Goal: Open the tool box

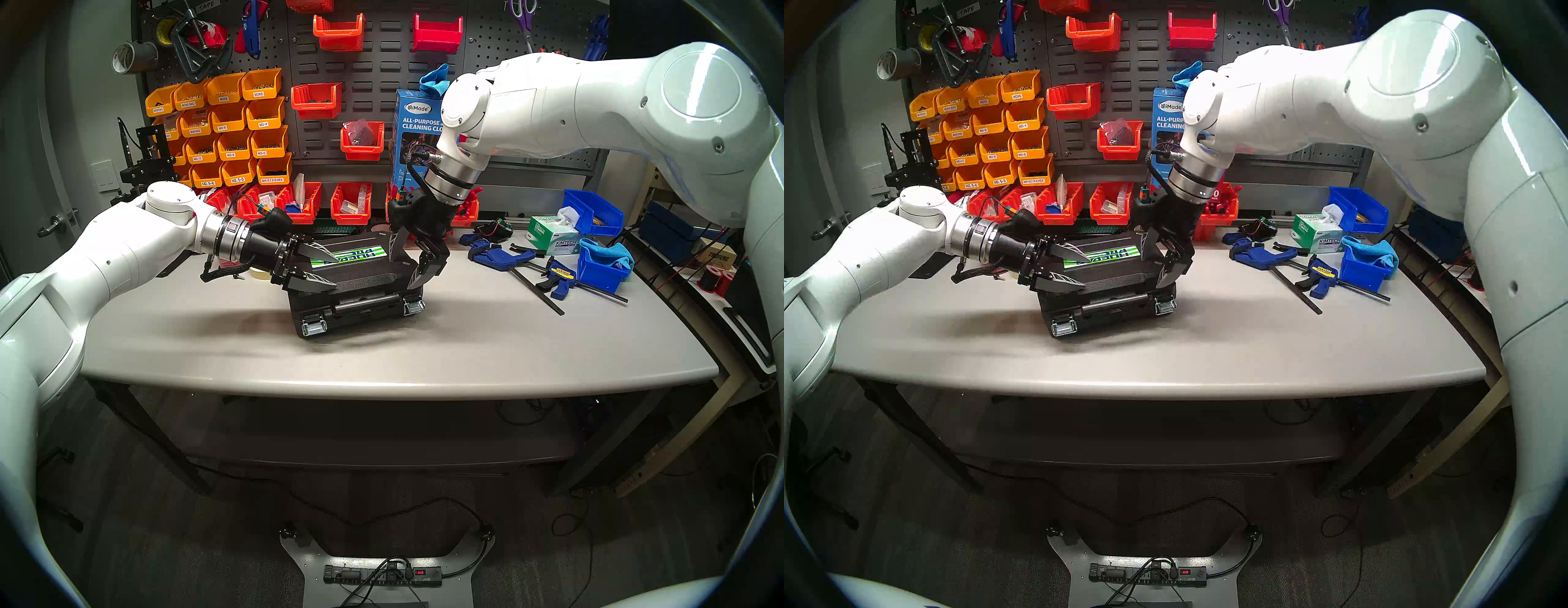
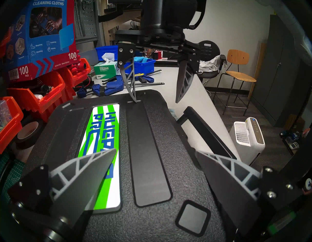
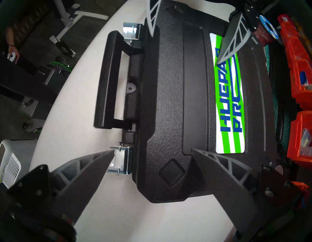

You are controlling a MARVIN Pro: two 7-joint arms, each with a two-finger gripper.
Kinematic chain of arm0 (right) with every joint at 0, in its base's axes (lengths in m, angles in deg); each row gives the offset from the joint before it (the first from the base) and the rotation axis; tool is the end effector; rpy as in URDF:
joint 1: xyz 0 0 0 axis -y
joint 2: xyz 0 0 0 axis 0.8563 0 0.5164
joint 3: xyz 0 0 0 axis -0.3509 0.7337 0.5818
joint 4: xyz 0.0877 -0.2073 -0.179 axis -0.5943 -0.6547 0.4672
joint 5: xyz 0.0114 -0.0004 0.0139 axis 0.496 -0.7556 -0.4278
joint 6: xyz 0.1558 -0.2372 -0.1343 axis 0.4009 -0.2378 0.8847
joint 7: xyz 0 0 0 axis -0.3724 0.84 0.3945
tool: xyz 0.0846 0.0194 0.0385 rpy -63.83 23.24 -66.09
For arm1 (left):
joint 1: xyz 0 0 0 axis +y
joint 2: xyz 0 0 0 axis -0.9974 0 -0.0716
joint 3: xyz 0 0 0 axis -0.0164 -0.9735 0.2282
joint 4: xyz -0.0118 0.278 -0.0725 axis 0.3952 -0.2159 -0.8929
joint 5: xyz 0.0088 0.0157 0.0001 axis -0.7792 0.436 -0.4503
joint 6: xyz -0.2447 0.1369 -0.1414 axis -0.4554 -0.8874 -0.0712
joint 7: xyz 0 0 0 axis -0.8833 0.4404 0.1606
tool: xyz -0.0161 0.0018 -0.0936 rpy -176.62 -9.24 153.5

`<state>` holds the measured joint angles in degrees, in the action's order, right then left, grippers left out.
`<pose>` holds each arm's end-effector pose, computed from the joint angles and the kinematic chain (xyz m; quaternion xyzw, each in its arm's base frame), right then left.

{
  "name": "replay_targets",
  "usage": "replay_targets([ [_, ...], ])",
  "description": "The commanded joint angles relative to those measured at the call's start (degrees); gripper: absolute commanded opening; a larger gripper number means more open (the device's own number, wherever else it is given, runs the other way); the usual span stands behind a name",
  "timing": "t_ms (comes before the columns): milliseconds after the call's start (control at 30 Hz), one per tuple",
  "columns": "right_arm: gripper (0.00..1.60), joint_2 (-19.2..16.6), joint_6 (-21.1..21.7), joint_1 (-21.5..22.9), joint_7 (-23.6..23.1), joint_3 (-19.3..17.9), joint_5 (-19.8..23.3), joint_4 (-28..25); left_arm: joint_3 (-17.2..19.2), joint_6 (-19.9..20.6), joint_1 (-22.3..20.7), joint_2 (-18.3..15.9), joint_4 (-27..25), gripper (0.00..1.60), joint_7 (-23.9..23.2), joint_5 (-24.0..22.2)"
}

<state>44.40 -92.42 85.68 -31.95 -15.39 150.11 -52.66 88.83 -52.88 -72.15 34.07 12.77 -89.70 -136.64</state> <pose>0.5670 0.1164 -0.0030 -0.5311 -0.8250 -0.1697 0.0927 0.5411 0.1033 -0.0970 0.6212 -0.5759 0.4016 0.3480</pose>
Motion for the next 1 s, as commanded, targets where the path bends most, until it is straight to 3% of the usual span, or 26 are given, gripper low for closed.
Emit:
replay_targets([
  [0, 1.60, -0.69, -2.21, -2.67, -4.37, -2.75, 3.05, 6.10, 0.01, 0.01, -0.01, -0.02, -0.13, 1.60, -0.16, -0.03],
  [233, 1.60, -2.51, -1.99, -7.62, -11.06, -5.89, 8.16, 11.45, 0.04, 0.01, 0.00, -0.01, -0.12, 1.60, -0.16, -0.01],
  [500, 1.60, -4.32, -1.98, -12.22, -11.21, -7.27, 11.83, 13.83, 0.07, 0.02, 0.01, 0.00, -0.11, 1.60, -0.15, 0.02],
  [733, 1.60, -3.27, -1.29, -18.24, -11.21, -8.11, 13.59, 19.12, 0.11, 0.03, 0.03, 0.00, -0.12, 1.60, -0.17, 0.04],
  [833, 1.60, -3.28, -1.20, -18.61, -11.21, -7.81, 14.19, 19.00, 0.12, 0.03, 0.03, 0.00, -0.11, 1.60, -0.17, 0.05],
  [967, 1.60, -2.02, -1.29, -20.84, -11.21, -8.86, 15.02, 23.15, 0.14, 0.03, 0.04, 0.00, -0.12, 1.60, -0.18, 0.06],
])
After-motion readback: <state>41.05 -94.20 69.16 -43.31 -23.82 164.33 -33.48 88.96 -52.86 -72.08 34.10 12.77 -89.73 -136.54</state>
